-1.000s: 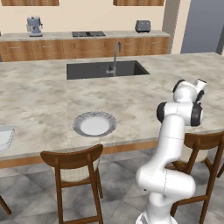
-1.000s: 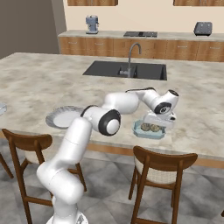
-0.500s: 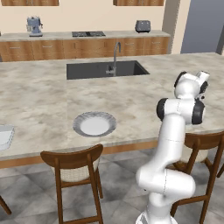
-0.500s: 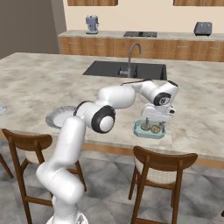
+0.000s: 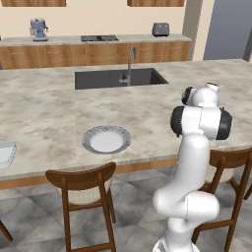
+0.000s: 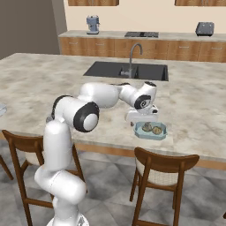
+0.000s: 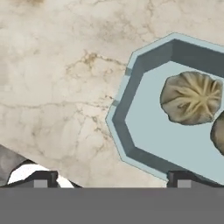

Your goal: Place two dumplings into each of the tupperware containers and then place the containers in the fridge.

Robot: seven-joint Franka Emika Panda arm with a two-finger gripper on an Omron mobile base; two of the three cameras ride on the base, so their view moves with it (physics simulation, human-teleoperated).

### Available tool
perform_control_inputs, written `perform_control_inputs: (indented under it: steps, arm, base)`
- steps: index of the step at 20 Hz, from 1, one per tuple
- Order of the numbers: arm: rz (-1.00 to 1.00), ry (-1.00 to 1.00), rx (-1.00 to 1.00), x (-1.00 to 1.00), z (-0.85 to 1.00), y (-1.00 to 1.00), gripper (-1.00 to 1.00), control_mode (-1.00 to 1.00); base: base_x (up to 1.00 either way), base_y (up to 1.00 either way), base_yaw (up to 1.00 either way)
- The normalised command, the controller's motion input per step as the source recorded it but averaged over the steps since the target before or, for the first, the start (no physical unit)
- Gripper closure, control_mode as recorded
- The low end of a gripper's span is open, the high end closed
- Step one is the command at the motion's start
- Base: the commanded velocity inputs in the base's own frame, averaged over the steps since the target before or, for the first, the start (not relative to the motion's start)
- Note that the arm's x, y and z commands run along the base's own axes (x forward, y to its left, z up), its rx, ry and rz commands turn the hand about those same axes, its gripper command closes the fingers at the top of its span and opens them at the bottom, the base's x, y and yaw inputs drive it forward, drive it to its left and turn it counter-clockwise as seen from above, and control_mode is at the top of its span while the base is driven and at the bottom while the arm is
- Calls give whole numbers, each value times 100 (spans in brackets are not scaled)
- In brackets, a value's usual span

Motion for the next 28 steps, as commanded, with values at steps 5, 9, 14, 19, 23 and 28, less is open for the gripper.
perform_control_inputs:
  steps: [5, 9, 14, 19, 23, 28]
  arm:
    - [9, -19, 0, 31, -36, 10, -100, -100]
    - [0, -12, -4, 24, -48, 18, -100, -100]
    - [-2, -6, 0, 22, -16, 1, -100, -100]
    - [-1, -1, 0, 42, -2, -1, -100, -100]
    - [-1, 0, 0, 29, -6, -6, -100, -100]
    - [-1, 7, 0, 7, -9, -1, -100, -100]
  base:
    - [0, 0, 0]
    - [0, 0, 0]
    - [0, 0, 0]
    - [0, 0, 0]
    - [0, 0, 0]
    - [0, 0, 0]
